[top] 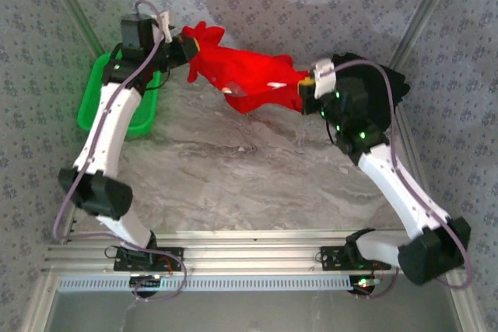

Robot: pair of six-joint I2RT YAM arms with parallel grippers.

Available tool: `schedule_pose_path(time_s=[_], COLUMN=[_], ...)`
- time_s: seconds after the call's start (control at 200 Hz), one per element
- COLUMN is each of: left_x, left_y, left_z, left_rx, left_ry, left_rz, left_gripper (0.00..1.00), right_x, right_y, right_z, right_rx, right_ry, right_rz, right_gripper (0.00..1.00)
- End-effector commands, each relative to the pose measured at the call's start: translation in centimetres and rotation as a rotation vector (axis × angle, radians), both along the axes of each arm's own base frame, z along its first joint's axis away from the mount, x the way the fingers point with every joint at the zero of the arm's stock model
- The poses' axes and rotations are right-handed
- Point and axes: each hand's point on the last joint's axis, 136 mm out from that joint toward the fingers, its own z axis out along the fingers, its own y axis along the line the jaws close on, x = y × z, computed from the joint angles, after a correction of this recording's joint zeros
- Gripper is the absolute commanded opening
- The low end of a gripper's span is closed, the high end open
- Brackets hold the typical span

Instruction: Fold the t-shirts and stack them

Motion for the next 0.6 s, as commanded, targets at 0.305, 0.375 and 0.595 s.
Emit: schedule_pose_path(time_s=[0.305, 0.375, 0.595], left_x=[-10.4, -11.9, -13.6], left_y=[0.2, -0.5, -1.2], left_z=[-29.4, -31.2, -31.2], left_rx=[0.165, 0.189, 0.195], left_ry=[0.773, 0.842, 0.849], left_rz=[0.054, 0.045, 0.046], left_gripper=[0.00, 0.00, 0.38], right_x=[-10.7, -12.0, -13.2], right_y=[-3.0, -3.5, -4.4], right_z=[-19.9, -20.2, -15.1], right_rx=[-0.140, -0.096, 0.172], right_ry=[0.509, 0.563, 0.560], right_rz=[-0.090, -0.116, -0.160], right_gripper=[0.04, 0.19, 0.77])
